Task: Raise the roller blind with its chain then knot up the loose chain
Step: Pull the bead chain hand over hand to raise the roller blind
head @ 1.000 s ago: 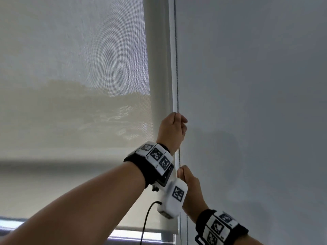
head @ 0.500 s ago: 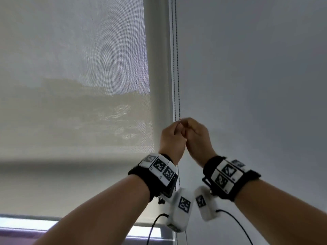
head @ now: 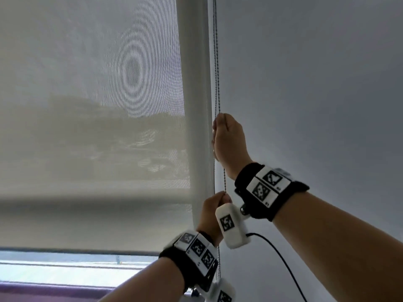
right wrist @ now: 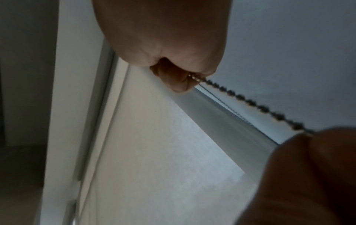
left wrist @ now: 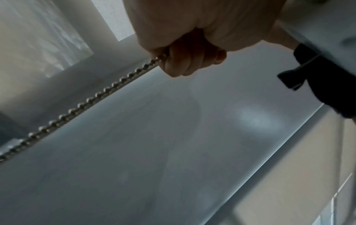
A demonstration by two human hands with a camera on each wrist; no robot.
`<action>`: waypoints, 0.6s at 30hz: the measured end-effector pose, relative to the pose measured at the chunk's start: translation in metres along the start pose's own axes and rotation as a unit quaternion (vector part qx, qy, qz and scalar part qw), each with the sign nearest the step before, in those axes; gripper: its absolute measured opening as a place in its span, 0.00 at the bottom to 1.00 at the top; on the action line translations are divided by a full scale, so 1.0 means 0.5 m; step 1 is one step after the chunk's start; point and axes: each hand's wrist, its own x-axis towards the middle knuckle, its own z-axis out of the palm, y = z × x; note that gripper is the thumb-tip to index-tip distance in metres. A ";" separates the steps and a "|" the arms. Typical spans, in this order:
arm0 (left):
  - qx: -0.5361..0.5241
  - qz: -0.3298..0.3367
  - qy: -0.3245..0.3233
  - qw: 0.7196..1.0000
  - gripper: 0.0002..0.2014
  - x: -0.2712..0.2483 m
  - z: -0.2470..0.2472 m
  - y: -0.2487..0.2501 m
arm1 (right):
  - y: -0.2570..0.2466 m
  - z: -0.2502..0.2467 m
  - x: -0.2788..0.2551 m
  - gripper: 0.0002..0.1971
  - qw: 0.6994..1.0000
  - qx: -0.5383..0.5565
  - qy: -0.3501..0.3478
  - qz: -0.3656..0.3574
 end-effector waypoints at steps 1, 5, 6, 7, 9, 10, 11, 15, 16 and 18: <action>0.021 -0.009 -0.005 1.000 0.19 -0.004 -0.006 -0.015 | 0.013 0.000 -0.015 0.18 1.000 -0.003 0.002 0.000; 0.099 -0.025 -0.023 0.994 0.16 -0.001 -0.037 -0.032 | 0.062 -0.014 -0.072 0.19 1.000 -0.012 -0.001 -0.015; 0.084 -0.022 -0.028 0.996 0.13 0.002 -0.046 -0.024 | 0.071 -0.017 -0.082 0.19 1.000 -0.017 0.002 -0.022; 0.083 -0.004 -0.026 0.996 0.11 0.004 -0.053 -0.006 | 0.076 -0.019 -0.091 0.19 0.999 -0.025 0.005 -0.028; 0.109 0.047 -0.022 0.993 0.10 0.009 -0.057 0.044 | 0.084 -0.021 -0.105 0.19 0.999 -0.043 0.011 -0.029; 0.113 0.072 -0.020 0.991 0.10 0.012 -0.056 0.071 | 0.086 -0.020 -0.112 0.19 0.998 -0.048 0.012 -0.024; 0.096 0.085 -0.014 0.992 0.12 0.017 -0.051 0.095 | 0.087 -0.019 -0.120 0.19 0.999 -0.045 0.011 -0.016; 0.052 0.111 -0.003 0.992 0.17 0.023 -0.022 0.157 | 0.098 -0.012 -0.164 0.18 1.000 0.001 -0.021 0.006; 0.053 0.112 -0.010 0.992 0.18 0.020 -0.015 0.162 | 0.107 -0.011 -0.179 0.17 0.999 0.008 -0.031 0.012; 0.044 0.109 -0.022 0.993 0.18 0.013 -0.005 0.169 | 0.132 -0.009 -0.216 0.17 0.999 -0.001 -0.043 0.028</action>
